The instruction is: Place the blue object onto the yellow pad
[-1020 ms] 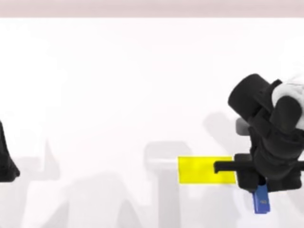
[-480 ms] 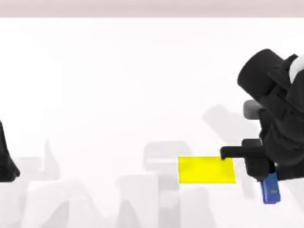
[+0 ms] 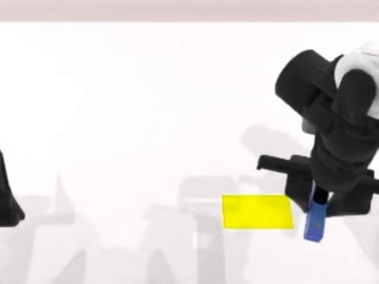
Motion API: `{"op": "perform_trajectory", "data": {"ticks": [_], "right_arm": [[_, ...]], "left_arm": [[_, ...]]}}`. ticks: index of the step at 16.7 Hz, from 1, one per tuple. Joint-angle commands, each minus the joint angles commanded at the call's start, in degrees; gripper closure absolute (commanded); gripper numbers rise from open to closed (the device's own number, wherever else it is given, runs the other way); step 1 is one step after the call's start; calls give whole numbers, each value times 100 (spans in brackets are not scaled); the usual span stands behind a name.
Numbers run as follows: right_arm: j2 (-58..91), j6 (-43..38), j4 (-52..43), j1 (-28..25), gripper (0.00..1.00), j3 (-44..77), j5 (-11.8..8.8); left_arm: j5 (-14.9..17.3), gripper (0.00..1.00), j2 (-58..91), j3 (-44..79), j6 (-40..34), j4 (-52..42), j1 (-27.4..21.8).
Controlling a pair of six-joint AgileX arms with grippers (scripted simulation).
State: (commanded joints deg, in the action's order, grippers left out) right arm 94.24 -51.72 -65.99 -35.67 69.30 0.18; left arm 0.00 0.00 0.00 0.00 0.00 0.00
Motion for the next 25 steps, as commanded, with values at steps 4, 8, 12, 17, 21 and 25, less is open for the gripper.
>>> {"op": "perform_trajectory", "data": {"ticks": [4, 8, 12, 17, 21, 25], "right_arm": [[517, -2240, -116, -110, 100, 536, 8], [1023, -4677, -203, -223, 100, 1071, 15], [1364, -6582, -195, -298, 100, 1517, 23], [1492, -7658, -115, -321, 100, 1788, 31], [1496, -7690, -112, -321, 100, 1797, 31], [1550, -7688, 116, -286, 100, 1613, 35]], "left_arm": [[0, 0, 0, 0, 0, 0, 0], [0, 0, 0, 0, 0, 0, 0], [0, 0, 0, 0, 0, 0, 0], [0, 0, 0, 0, 0, 0, 0], [0, 0, 0, 0, 0, 0, 0], [0, 0, 0, 0, 0, 0, 0]]}}
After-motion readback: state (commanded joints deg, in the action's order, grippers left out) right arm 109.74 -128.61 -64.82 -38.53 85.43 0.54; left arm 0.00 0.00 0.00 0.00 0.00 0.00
